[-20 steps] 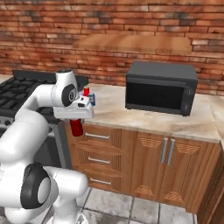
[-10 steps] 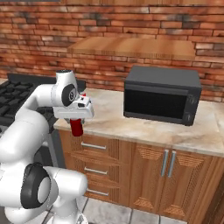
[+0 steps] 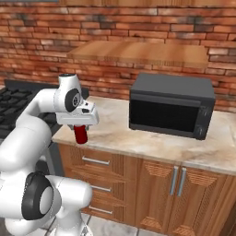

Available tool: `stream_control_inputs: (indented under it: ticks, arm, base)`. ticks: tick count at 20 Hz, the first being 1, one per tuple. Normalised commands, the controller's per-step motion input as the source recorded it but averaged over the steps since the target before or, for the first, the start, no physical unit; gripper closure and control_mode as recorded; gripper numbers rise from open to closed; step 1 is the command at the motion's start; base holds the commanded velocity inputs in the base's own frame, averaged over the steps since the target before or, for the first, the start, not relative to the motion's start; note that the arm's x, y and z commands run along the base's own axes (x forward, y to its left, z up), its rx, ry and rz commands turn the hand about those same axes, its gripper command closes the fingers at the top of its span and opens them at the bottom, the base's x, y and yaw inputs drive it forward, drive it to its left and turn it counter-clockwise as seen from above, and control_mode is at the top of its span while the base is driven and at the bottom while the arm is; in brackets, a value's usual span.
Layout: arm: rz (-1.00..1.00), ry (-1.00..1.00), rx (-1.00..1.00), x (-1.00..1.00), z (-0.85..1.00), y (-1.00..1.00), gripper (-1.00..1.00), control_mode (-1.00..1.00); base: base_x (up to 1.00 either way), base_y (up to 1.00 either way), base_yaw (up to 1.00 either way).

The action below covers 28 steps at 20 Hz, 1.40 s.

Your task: Four empty soda cans are scattered around the kitchen. Gather all the cans and cluster them next to the stove for recycling.

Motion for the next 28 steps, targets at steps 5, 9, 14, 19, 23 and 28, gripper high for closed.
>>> stream_control_inputs:
  ticks: [5, 9, 14, 19, 23, 28]
  arm:
    - [0.00, 0.00, 0.00, 0.00, 0.00, 0.00, 1.00, 1.00]
    - [0.00, 0.00, 0.00, 0.00, 0.00, 0.00, 1.00, 1.00]
    - [0.00, 0.00, 0.00, 0.00, 0.00, 0.00, 1.00, 1.00]
    - [0.00, 0.00, 0.00, 0.00, 0.00, 0.00, 1.00, 1.00]
    - [0.00, 0.00, 0.00, 0.00, 0.00, 0.00, 1.00, 1.00]
    - [0.00, 0.00, 0.00, 0.00, 0.00, 0.00, 1.00, 1.00]
  base:
    - [0.42, -0.02, 0.02]
    - [0.42, -0.02, 0.02]
    - [0.41, -0.02, 0.03]
    - [0.40, -0.03, 0.03]
    - [0.39, -0.02, 0.02]
    - [0.39, 0.00, 0.01]
